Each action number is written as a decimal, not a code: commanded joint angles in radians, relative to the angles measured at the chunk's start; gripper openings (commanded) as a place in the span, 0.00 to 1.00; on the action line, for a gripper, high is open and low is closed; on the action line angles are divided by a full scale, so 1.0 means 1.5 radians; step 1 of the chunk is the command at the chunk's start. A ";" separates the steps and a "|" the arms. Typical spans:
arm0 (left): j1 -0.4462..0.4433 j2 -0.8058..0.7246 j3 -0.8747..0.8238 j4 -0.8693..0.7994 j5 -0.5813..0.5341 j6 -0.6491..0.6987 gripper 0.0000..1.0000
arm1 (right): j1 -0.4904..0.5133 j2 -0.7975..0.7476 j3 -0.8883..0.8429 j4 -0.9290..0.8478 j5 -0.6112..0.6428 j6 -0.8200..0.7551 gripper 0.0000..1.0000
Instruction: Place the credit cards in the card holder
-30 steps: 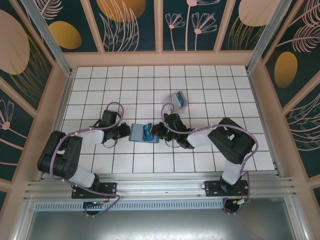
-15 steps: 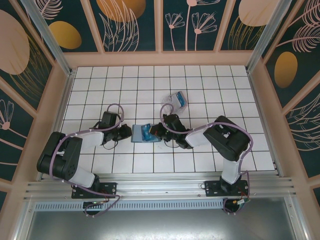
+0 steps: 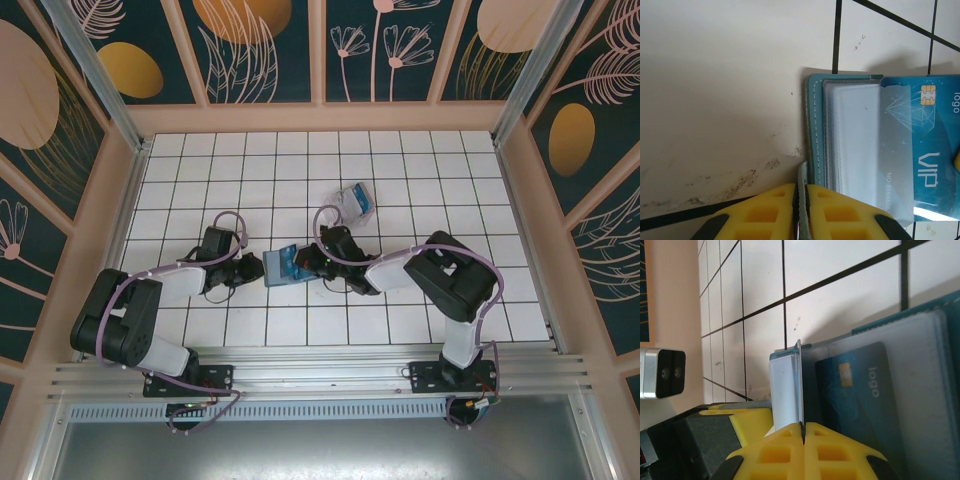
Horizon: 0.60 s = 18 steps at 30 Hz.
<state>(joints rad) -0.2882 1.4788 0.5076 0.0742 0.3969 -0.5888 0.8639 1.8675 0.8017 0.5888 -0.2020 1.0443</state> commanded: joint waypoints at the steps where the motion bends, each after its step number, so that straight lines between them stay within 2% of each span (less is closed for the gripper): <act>1: -0.006 -0.006 -0.004 -0.023 0.020 -0.010 0.16 | 0.023 0.014 0.029 -0.065 0.021 -0.038 0.02; 8: -0.007 -0.001 -0.005 -0.020 0.021 -0.008 0.16 | 0.033 0.041 0.046 -0.090 0.002 -0.052 0.02; 18: -0.007 0.002 -0.003 -0.018 0.019 -0.005 0.16 | 0.031 0.000 0.030 -0.127 -0.010 -0.082 0.02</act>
<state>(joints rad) -0.2882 1.4788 0.5076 0.0734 0.3969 -0.5919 0.8913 1.8980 0.8520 0.4808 -0.1699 0.9691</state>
